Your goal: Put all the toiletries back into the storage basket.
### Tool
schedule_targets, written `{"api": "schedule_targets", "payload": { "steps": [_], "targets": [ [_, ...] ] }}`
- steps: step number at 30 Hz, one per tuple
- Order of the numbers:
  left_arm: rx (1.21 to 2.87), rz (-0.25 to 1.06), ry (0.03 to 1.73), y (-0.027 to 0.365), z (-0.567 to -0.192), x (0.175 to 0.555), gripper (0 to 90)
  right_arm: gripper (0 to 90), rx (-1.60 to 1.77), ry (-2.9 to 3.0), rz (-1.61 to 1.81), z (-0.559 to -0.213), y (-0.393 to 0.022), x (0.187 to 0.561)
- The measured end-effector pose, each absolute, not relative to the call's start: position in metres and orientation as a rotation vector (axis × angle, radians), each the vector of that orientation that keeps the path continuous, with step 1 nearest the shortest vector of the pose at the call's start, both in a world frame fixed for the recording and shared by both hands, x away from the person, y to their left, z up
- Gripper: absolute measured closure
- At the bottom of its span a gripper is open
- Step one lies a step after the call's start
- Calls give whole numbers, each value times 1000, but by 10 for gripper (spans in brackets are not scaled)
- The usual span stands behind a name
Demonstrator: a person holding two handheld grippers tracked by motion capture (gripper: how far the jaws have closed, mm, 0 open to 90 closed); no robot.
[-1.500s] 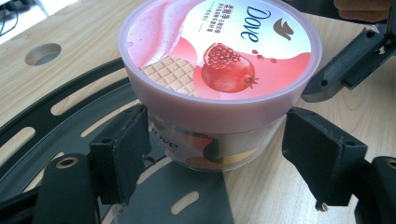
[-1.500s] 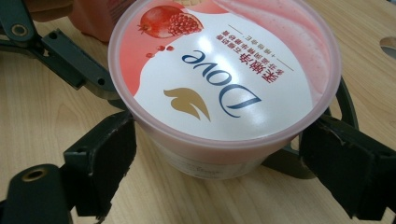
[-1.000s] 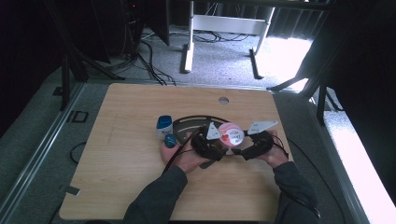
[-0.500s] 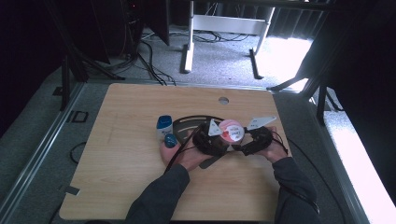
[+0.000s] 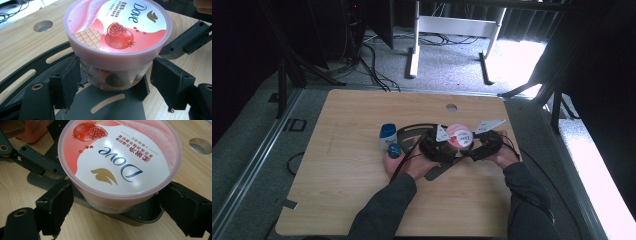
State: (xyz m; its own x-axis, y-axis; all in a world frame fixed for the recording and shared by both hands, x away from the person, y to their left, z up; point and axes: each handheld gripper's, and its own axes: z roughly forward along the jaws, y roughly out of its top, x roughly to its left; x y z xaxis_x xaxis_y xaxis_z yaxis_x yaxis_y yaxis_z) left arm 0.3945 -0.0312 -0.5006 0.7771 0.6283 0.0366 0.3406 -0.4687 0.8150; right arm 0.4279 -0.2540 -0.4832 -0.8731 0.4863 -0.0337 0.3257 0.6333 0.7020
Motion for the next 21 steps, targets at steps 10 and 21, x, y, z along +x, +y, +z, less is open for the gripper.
{"api": "schedule_targets", "payload": {
  "steps": [10,21],
  "targets": [
    [2096,419,727,-31,-504,402,248,160,675,2637,1068,-485,-256,434],
    [2107,419,745,-36,-512,405,249,196,697,2650,1032,-491,-259,437]
  ]
}}
